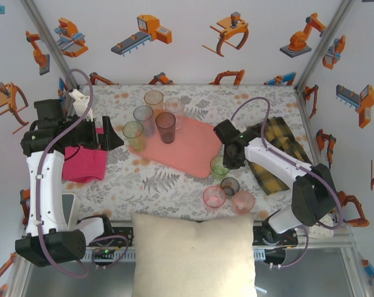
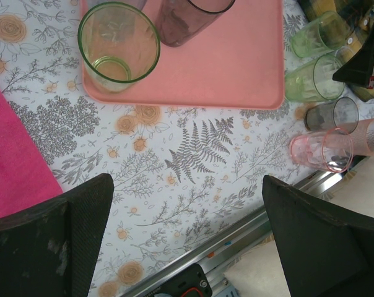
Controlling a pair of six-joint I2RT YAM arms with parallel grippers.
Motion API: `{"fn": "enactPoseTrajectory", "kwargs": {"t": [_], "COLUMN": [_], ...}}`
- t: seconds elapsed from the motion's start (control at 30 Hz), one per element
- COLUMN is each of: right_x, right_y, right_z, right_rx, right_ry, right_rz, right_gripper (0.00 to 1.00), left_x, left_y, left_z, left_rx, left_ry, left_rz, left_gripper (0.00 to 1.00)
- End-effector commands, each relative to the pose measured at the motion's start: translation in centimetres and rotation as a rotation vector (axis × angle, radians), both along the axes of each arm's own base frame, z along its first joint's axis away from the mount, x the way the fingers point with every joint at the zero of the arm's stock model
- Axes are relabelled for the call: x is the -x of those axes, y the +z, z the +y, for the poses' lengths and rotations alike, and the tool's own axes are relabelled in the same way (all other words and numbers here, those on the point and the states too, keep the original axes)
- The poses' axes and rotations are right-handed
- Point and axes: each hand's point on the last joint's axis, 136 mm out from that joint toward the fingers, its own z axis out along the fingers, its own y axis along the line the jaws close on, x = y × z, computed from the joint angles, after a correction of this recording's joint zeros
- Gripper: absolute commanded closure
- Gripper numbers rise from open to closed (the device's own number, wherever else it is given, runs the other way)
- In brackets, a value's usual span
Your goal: Place the glasses into the tray
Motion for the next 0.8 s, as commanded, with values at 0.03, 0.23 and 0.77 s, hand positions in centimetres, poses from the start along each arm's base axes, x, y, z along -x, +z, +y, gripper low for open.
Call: {"fn": "enactPoseTrajectory", "kwargs": {"t": [0.03,0.23,0.77], "right_x": [0.1,-0.3,-0.9], "right_y": [0.4,1.1,3.6], "right_z": [-0.4,-0.2,-0.1], "right_rx": [-0.001,-0.004,-0.035], "right_ry": [-0.017,-0.006,0.011], "right_rz": [-0.012,-0.030,-0.089], "right_gripper": [0.94,0.99,1.00], "left_x": [0.2,0.2,0.1], "left_y": [0.7,0.7,1.1], "left_z": [-0.4,-0.4,-0.2], "left_rx": [0.022,0.021,0.018], "left_ry": [-0.005,-0.004,0.003], "left_rz": [-0.017,-0.018,-0.025], "left_gripper": [0.03,0.03,0.03]}}
